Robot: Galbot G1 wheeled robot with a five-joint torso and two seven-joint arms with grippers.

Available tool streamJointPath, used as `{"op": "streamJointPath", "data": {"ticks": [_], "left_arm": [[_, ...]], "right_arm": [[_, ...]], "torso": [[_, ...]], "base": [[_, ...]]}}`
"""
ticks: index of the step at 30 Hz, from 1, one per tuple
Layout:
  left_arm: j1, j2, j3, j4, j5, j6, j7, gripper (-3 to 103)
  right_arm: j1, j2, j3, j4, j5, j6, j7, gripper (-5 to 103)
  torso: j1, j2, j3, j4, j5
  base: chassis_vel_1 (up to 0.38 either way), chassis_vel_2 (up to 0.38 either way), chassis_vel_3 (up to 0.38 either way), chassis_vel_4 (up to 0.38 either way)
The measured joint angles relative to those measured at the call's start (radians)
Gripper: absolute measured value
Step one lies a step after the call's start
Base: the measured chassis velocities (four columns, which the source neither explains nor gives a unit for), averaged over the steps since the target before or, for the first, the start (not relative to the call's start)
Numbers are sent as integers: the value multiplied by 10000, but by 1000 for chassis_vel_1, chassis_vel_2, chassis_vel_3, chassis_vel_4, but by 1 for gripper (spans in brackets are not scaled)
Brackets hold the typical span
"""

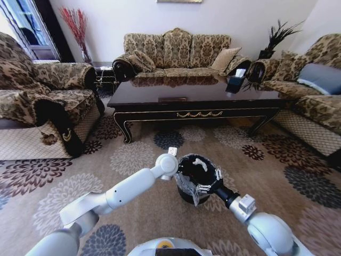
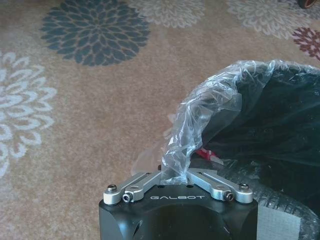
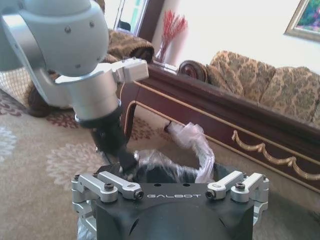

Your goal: Move to the front of the table and pick up the trash from the floor, then place it into the trash bin.

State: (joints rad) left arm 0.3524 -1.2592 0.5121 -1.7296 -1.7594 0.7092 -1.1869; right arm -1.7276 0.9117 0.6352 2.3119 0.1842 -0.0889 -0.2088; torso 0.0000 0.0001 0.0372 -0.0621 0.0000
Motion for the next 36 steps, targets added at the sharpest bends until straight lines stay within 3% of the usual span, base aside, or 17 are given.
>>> {"op": "streamJointPath", "data": {"ticks": [2, 5, 7, 8, 10, 12, 13, 15, 25, 36], "left_arm": [[-26, 22, -12, -16, -40, 0, 3, 0], [-38, 22, -20, -18, -43, 0, 0, 0], [-36, 17, -28, -34, -58, 0, 2, 0], [-24, 17, -28, -44, -51, 0, -2, 0], [-4, 17, -33, -53, -51, -1, -2, 0], [35, 17, -58, -73, -56, -1, -3, 0], [56, 43, -69, -81, -44, -3, -10, 0], [69, 66, -83, -103, -53, -3, -2, 0], [323, 907, -490, -144, 83, 59, 72, 0], [1034, 1655, -1412, -89, 290, 141, 183, 0]], "right_arm": [[279, 79, 37, -289, -896, 947, -267, 100], [254, 104, -20, -258, -893, 704, -119, 100], [210, 64, 31, -228, -615, 618, -406, 100], [102, 64, 88, -200, -1058, 667, -425, 100], [159, 68, 146, -271, -1143, 908, -579, 100], [34, 68, 118, -204, -673, 517, -579, 100], [187, 137, 127, -335, -1024, 954, -557, 100], [234, 145, 84, -402, -917, 950, -446, 100], [249, 101, 238, -488, 823, 953, 158, 100], [165, 235, 415, -451, 885, 1129, 288, 100]], "torso": [[0, 0, -1, 7, 2], [0, 0, 0, -2, -2], [0, 0, -1, 8, 3], [0, 0, 0, -7, -3], [0, 0, 0, 3, -5], [0, 0, -1, 0, 4], [0, 0, 0, 1, -4], [-1, 0, -1, 7, 1], [0, 0, 0, 2, -2], [-1, 0, -1, 1, -2]], "base": [[0, 0, 0, 0], [0, 0, 0, 0], [0, 0, 0, 0], [0, 0, 0, 0], [0, 0, 0, 0], [0, 0, 0, 0], [0, 0, 0, 0], [0, 0, 0, 0], [0, 0, 0, 0], [0, 0, 0, 0]]}}
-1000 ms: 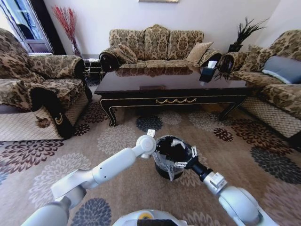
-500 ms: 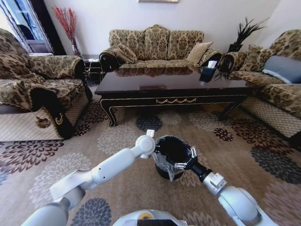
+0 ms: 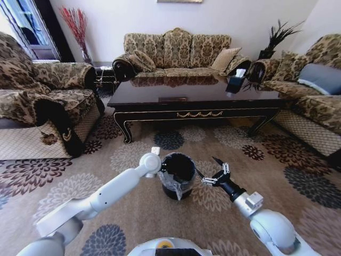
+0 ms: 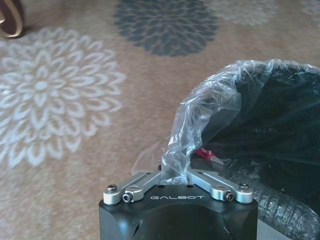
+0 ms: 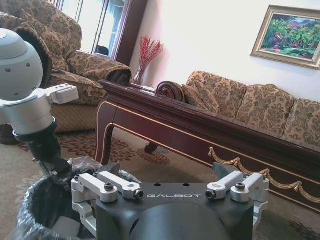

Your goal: Move to the front of the table and pick up the trash from the floor, then place it into the trash bin.

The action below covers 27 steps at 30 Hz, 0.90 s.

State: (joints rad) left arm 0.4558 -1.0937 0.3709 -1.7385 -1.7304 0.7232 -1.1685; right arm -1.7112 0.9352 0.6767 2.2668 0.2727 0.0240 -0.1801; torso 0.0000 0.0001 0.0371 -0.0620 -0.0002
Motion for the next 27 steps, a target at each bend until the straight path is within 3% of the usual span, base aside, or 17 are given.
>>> {"op": "streamJointPath", "data": {"ticks": [8, 19, 23, 27], "left_arm": [[1482, 495, -1300, 111, 662, 51, 244, 0], [2108, 605, -2072, 155, 1163, 54, 416, 2], [2333, 666, -2304, -75, 1182, 55, 425, 23], [2489, 736, -2429, -296, 1260, 55, 489, 33]], "right_arm": [[8, -43, -116, -137, -193, 116, -49, 100], [16, -173, -157, -175, -89, 135, -68, 100], [-8, -154, -152, -190, -94, 123, -67, 100], [-30, -131, -152, -211, -108, 122, -61, 100]], "torso": [[0, 0, 1, 4, 0], [0, 0, 0, -1, 0], [0, 0, 0, 1, 1], [0, 0, 0, 0, 2]], "base": [[0, 0, 0, 0], [0, 0, 0, 0], [0, 0, 0, 0], [0, 0, 0, 0]]}}
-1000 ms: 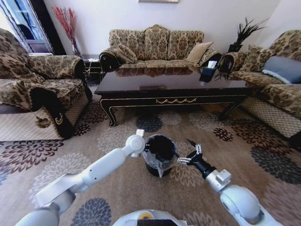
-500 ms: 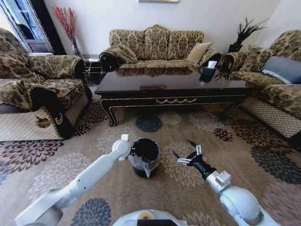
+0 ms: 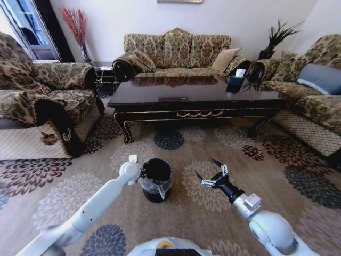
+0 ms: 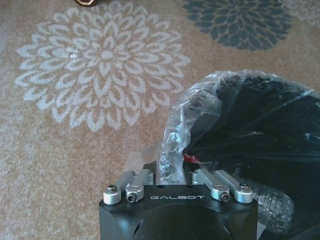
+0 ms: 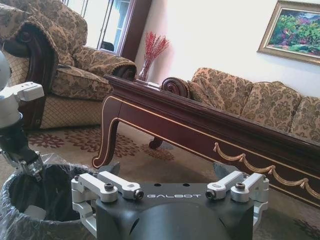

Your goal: Move to the front of the table and pick up the trash from the floor, then place it into the trash bin.

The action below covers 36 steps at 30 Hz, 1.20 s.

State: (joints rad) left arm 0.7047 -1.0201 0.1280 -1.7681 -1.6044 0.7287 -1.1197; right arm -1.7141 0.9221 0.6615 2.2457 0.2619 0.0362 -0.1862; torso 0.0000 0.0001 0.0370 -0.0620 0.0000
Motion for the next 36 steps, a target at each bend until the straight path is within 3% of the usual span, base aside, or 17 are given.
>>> {"op": "streamJointPath", "data": {"ticks": [2, 4, 5, 8, 9, 11, 14, 16, 19, 20, 24, 26, 28, 30, 33, 35, 36], "left_arm": [[187, 100, -211, -266, 189, 0, 141, 44], [252, 134, -304, -366, 250, 0, 178, 44], [352, 185, -425, -544, 348, 0, 267, 49], [831, 424, -958, -1208, 952, -69, 873, 66], [831, 424, -958, -1208, 952, -69, 873, 66], [1227, 631, -1287, -1592, 1635, -248, 1546, 71], [2525, 1400, -2251, -2283, 4180, -993, 3530, 87], [2775, 1535, -2420, -2398, 4584, -1173, 3825, 87], [4245, 2018, -3616, -2971, 6458, -2563, 5078, 99], [4245, 2018, -3616, -2971, 6458, -2563, 5078, 99], [5916, 2070, -4862, -3469, 8476, -4148, 6396, 100], [5916, 2070, -4862, -3469, 8476, -4148, 6396, 100], [7301, 1791, -5763, -4039, 9472, -5200, 7134, 100], [7603, 1689, -5969, -4182, 9547, -5474, 7205, 100], [8860, 1121, -7079, -4424, 10311, -6633, 7685, 100], [9080, 1028, -7266, -4435, 10458, -6831, 7797, 100], [9610, 815, -7687, -4499, 10749, -7278, 8026, 100]], "right_arm": [[-8, 26, 35, -1, 4, -7, 34, 100], [-18, 34, 47, -1, 10, -8, 47, 100], [-39, 48, 74, 2, 28, -10, 72, 100], [-116, 123, 139, 66, 275, -28, 199, 100], [-116, 123, 139, 66, 275, -28, 199, 100], [-145, 189, 157, 110, 484, -51, 312, 100], [-108, 367, 155, 129, 1154, -139, 705, 100], [-102, 394, 159, 126, 1267, -143, 773, 100], [-31, 482, 280, 40, 1755, -98, 1041, 100], [-31, 482, 280, 40, 1755, -98, 1041, 100], [-74, 548, 525, -198, 2105, 198, 1254, 100], [-74, 548, 525, -198, 2105, 198, 1254, 100], [-25, 564, 732, -409, 2304, 295, 1428, 100], [-12, 551, 796, -448, 2330, 319, 1498, 100], [-96, 486, 1110, -652, 2456, 631, 1686, 100], [-113, 479, 1162, -699, 2463, 693, 1689, 100], [-136, 462, 1335, -888, 2463, 895, 1688, 100]], "torso": [[0, 0, 0, 1, 0], [0, 0, 0, 1, -1], [0, 0, 1, 1, -1], [0, 0, 0, 0, 0], [0, 0, 0, 0, 0], [0, 0, 0, -1, -2], [-1, -1, 0, 5, -2], [0, -1, 0, 4, -1], [0, -1, 0, 2, 0], [0, -1, 0, 2, 0], [0, -1, 0, -1, 0], [0, -1, 0, -1, 0], [-1, -1, 0, 2, 0], [-1, -1, 0, 1, 0], [-1, -1, 0, 1, -1], [0, -1, 0, 1, 0], [-1, -1, 0, 3, -1]], "base": [[0, 0, 0, 0], [0, 0, 0, 0], [0, 0, 0, 0], [0, 0, 0, 0], [0, 0, 0, 0], [0, 0, 0, 0], [0, 0, 0, 0], [0, 0, 0, 0], [0, 0, 0, 0], [0, 0, 0, 0], [0, 0, 0, 0], [0, 0, 0, 0], [0, 0, 0, 0], [0, 0, 0, 0], [0, 0, 0, 0], [0, 0, 0, 0], [0, 0, 0, 0]]}}
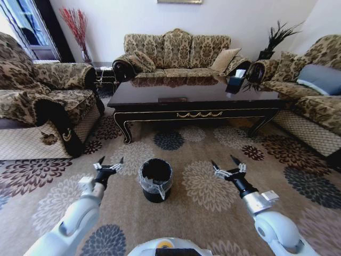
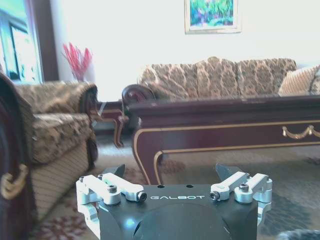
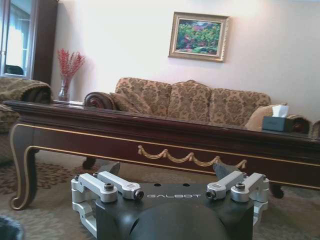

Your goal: Move to the front of the table and pick up the trash from the floor, then place it into the trash bin.

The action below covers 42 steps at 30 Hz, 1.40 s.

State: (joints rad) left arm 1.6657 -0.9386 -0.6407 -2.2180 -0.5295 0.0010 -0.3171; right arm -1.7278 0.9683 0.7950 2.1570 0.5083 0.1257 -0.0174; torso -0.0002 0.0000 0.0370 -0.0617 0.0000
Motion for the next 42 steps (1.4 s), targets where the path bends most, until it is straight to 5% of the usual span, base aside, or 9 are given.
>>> {"op": "streamJointPath", "data": {"ticks": [14, 42], "left_arm": [[2290, -945, -1275, -296, 974, -1754, 807, 100], [2506, -1011, -1175, -329, 803, -1878, 982, 100]], "right_arm": [[82, -110, 453, -499, 130, 668, -472, 100], [144, -97, 409, -819, -47, 779, -751, 100]], "torso": [[1, 1, 1, -1, 1], [2, 0, 1, -2, 0]], "base": [[0, 0, 0, 0], [0, 0, 0, 0]]}}
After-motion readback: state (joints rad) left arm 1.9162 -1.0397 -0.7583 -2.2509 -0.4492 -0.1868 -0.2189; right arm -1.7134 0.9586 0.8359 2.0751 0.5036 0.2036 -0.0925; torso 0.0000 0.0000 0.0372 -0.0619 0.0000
